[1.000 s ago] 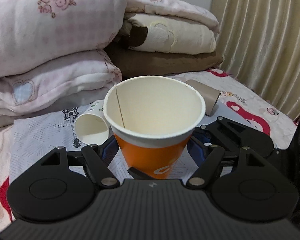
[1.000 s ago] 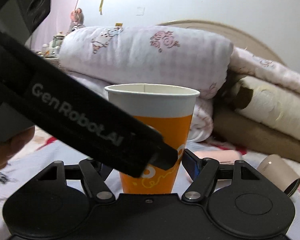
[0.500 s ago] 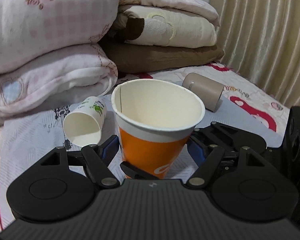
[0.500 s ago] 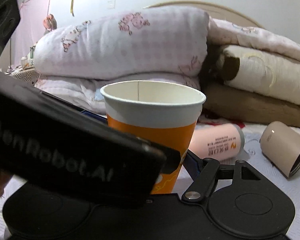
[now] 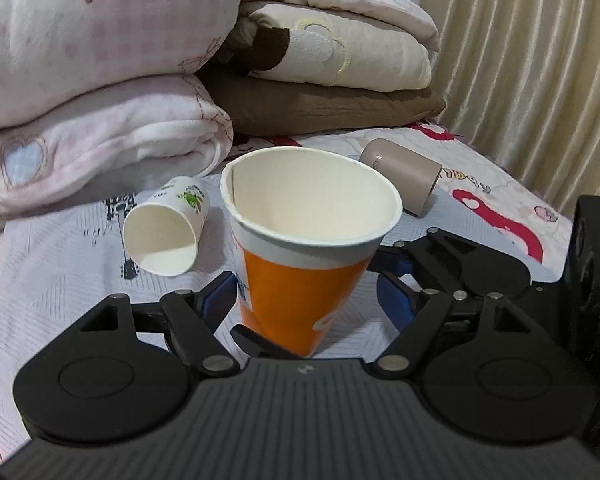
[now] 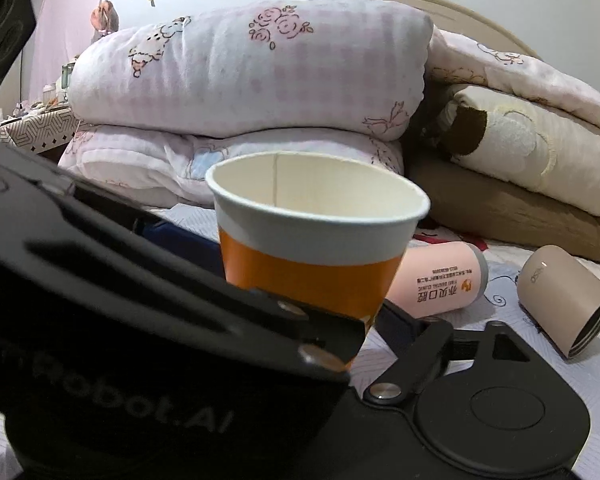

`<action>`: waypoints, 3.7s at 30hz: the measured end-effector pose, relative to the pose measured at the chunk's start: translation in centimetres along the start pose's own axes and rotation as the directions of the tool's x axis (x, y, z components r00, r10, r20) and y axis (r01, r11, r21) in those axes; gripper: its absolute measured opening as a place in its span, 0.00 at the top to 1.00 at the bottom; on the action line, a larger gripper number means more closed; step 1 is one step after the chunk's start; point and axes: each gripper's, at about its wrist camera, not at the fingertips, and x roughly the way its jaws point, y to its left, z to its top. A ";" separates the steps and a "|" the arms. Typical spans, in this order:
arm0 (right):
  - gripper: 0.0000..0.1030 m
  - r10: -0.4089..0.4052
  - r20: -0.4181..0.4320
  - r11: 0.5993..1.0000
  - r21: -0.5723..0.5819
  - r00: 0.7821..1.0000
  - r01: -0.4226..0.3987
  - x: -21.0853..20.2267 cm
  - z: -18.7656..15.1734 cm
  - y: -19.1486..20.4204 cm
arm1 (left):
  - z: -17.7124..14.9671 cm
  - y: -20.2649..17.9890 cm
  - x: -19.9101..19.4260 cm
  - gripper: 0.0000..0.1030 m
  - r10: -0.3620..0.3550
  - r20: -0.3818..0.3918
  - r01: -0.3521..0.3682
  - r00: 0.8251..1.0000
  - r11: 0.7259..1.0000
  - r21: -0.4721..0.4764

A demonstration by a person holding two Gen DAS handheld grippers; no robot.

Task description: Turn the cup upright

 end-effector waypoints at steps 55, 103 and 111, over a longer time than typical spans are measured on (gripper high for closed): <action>0.08 -0.172 -0.039 0.972 0.155 0.984 0.176 -24.6 2.7 0.7 | -5.5 -10.5 -20.6 0.23 0.391 -0.025 -0.388 0.920 0.899 -0.205; 0.00 -0.241 -0.087 0.949 0.189 0.967 0.254 -22.9 -0.1 0.6 | -7.4 -10.4 -17.4 0.01 0.506 -0.133 -0.521 0.852 0.846 -0.116; 0.00 -0.237 -0.094 0.950 0.183 0.967 0.251 -22.8 -0.2 0.7 | -7.3 -10.3 -17.2 0.01 0.531 -0.147 -0.549 0.834 0.826 -0.127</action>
